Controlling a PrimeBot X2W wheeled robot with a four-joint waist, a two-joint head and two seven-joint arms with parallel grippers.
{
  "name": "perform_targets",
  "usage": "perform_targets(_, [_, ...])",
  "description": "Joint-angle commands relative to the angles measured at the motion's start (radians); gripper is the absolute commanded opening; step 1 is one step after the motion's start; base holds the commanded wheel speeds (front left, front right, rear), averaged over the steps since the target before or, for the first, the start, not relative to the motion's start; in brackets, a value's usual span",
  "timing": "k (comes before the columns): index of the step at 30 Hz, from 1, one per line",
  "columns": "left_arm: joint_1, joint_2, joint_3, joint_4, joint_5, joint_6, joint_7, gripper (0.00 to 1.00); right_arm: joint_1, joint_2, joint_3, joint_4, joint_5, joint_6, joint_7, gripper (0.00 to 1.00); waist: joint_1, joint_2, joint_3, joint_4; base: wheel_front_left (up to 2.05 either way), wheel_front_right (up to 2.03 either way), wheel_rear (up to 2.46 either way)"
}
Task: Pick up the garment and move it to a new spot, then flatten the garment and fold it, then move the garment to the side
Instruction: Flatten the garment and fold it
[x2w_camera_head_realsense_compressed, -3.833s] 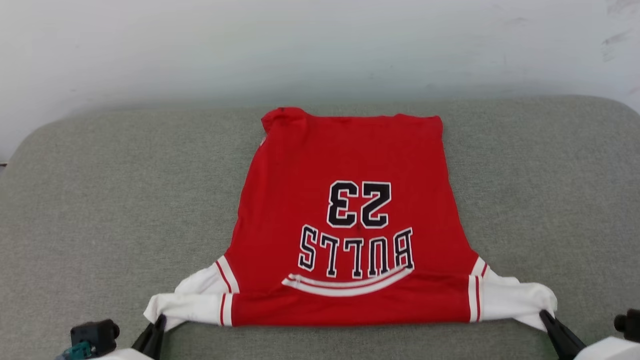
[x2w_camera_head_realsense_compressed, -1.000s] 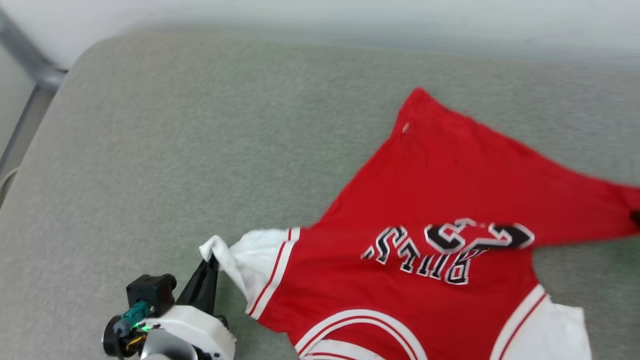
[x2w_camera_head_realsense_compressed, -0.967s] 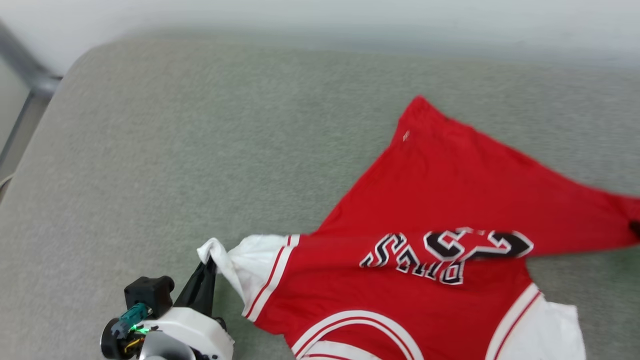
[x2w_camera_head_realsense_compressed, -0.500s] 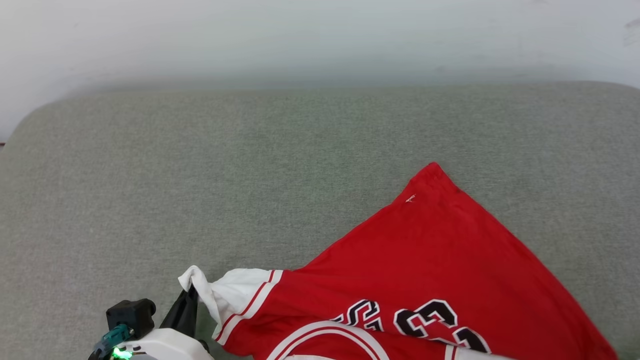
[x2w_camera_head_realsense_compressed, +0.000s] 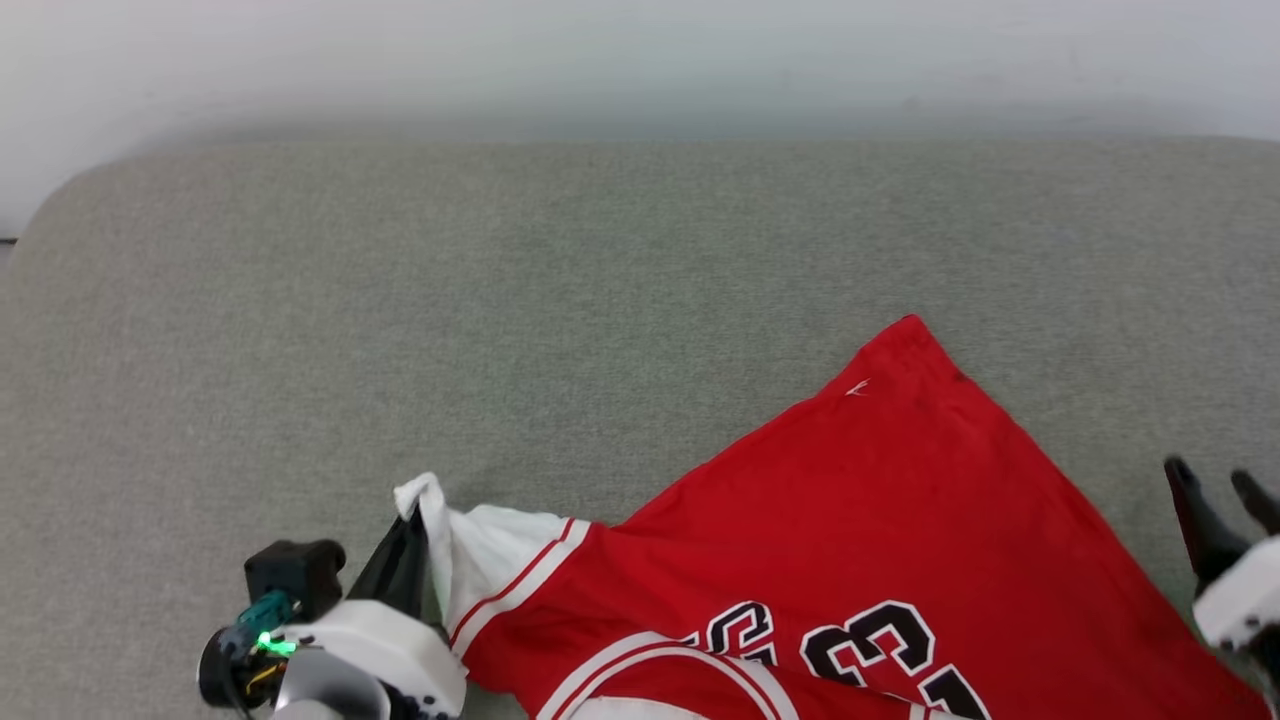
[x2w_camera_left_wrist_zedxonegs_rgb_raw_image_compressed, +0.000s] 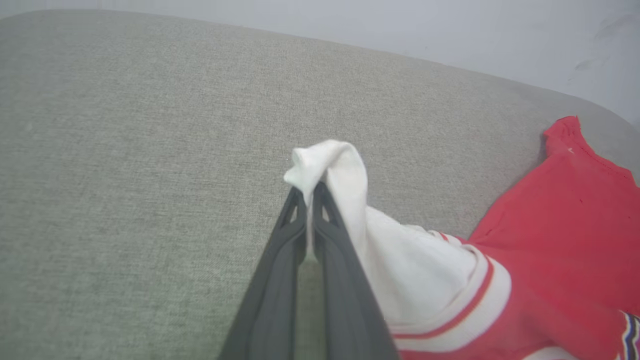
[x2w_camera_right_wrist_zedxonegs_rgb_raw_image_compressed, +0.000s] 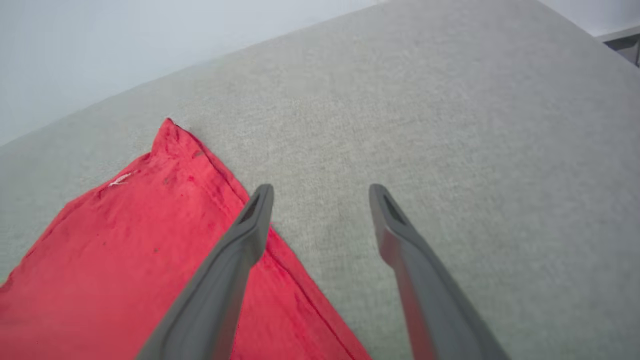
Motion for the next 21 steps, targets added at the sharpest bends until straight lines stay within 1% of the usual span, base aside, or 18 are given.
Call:
perform_targets(1, [-0.024,-0.008,-0.004,-0.006,0.011,-0.001,0.002,0.00,-0.057,-0.029,0.032,0.018,0.018,-0.001,0.014,1.00,-0.0001,0.0000,0.025,0.025,0.00,0.00,0.00])
perform_targets(4, [-0.059,-0.021,-0.023,-0.012,0.025,-0.006,-0.002,0.00,-0.149,-0.093,0.124,0.061,0.044,-0.001,0.076,1.00,-0.0001,0.0000,0.051,0.054,0.00,0.00,0.00])
perform_targets(8, [-0.099,-0.043,-0.041,-0.019,0.037,-0.011,-0.010,0.00,-0.283,-0.180,0.255,0.100,0.078,-0.001,0.232,1.00,-0.0001,0.0000,0.089,0.089,0.00,0.00,0.00])
perform_targets(10, [-0.116,-0.050,-0.049,-0.021,0.044,-0.016,-0.013,0.00,-0.348,-0.210,0.313,0.114,0.098,-0.001,0.319,1.00,-0.0001,0.0000,0.108,0.105,0.00,0.00,0.00])
perform_targets(13, [-0.144,-0.064,-0.061,-0.023,0.054,-0.023,-0.016,0.00,-0.440,-0.254,0.395,0.125,0.119,-0.001,0.418,1.00,-0.0001,0.0000,0.142,0.133,0.00,0.00,0.00])
perform_targets(16, [-0.171,-0.080,-0.074,-0.019,0.056,-0.031,-0.020,0.00,-0.516,-0.280,0.461,0.139,0.130,-0.001,0.493,1.00,-0.0001,0.0000,0.174,0.160,0.00,0.00,0.00])
perform_targets(21, [-0.208,-0.101,-0.082,-0.002,0.063,-0.045,-0.037,0.00,-0.591,-0.307,0.551,0.182,0.144,-0.001,0.544,1.00,-0.0001,0.0000,0.217,0.188,0.00,0.00,0.00])
